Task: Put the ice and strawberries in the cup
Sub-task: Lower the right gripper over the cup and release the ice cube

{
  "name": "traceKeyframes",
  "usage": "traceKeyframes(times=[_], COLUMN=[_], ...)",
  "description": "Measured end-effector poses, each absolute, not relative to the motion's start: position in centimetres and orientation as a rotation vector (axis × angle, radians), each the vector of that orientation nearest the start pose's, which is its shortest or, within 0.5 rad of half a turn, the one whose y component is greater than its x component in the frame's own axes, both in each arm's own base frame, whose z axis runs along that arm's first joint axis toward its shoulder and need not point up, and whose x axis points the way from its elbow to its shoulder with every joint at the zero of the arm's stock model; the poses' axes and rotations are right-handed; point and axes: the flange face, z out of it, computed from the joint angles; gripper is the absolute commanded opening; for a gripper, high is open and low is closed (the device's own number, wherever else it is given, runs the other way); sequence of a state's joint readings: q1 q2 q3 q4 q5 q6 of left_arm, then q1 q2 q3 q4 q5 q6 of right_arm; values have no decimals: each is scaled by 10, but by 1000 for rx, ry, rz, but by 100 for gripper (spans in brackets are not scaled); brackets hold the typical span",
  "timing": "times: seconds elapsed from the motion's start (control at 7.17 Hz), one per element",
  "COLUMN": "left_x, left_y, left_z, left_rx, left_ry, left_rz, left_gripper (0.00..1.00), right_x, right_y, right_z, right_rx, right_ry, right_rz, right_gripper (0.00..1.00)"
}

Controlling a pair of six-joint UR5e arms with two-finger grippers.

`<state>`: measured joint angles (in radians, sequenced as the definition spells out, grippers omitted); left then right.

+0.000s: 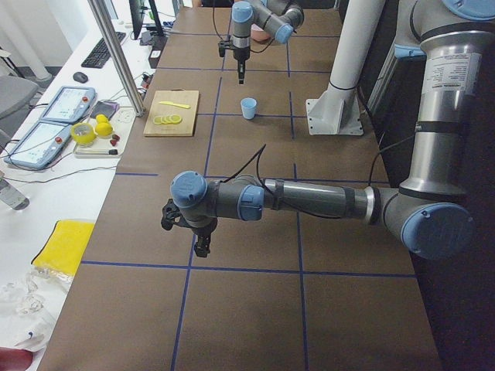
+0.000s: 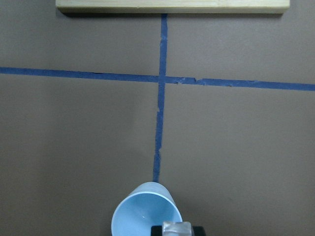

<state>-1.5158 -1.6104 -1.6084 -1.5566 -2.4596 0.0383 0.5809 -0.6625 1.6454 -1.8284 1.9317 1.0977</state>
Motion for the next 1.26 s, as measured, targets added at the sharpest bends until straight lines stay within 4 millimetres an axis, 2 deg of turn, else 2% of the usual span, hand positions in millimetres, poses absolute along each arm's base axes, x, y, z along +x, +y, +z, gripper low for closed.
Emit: traceKeyframes(times=[0.28,0.7,1.26], left_x=[-28,-28,-28], left_y=[-513,-513,-514], left_z=[614,614,611], left_rx=[50,51,56], left_ry=[889,889,889], left_rz=[113,114,117], left_gripper=[100,100,100], right_x=[-555,-569,-575], right_y=[-452,-441,-434], right_z=[103,116,125], right_rx=[53,34,23], right_ry=[-783,-765,-753], right_rz=[-37,-52,-60], right_gripper=[0,4,35])
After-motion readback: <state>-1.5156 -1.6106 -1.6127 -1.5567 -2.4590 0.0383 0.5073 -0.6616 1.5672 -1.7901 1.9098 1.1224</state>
